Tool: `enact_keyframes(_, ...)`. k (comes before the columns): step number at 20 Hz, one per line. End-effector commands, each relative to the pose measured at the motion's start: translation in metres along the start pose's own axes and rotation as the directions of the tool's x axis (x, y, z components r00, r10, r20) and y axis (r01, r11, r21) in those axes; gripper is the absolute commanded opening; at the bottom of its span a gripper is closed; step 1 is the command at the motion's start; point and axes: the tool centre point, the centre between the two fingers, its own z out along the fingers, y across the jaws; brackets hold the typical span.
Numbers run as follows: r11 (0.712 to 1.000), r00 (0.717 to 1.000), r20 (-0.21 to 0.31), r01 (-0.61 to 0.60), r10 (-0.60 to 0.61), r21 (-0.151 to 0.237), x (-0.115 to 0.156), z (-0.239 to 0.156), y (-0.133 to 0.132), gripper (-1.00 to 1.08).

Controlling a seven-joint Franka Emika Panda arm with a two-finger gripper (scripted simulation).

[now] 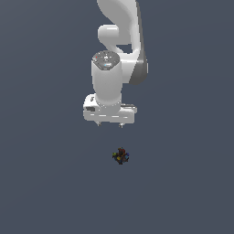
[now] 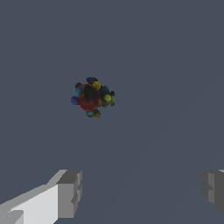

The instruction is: Pick up the object and move it to a goal position.

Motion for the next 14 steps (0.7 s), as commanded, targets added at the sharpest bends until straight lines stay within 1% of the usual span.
enact_keyframes(1,1.000,1.000,0.000,0.000,0.000,0.000,0.0000,0.0000,0.0000,1.00)
enact_keyframes(4,1.000,1.000,0.000,0.010,-0.010,-0.005,0.0006,-0.0005,0.0002,1.00)
enact_keyframes(9,0.999,0.999,0.000,0.047,-0.047,-0.024,0.0030,-0.0021,0.0007,1.00)
enact_keyframes(14,0.999,0.999,0.000,0.045,-0.045,-0.024,0.0028,-0.0022,0.0009,1.00)
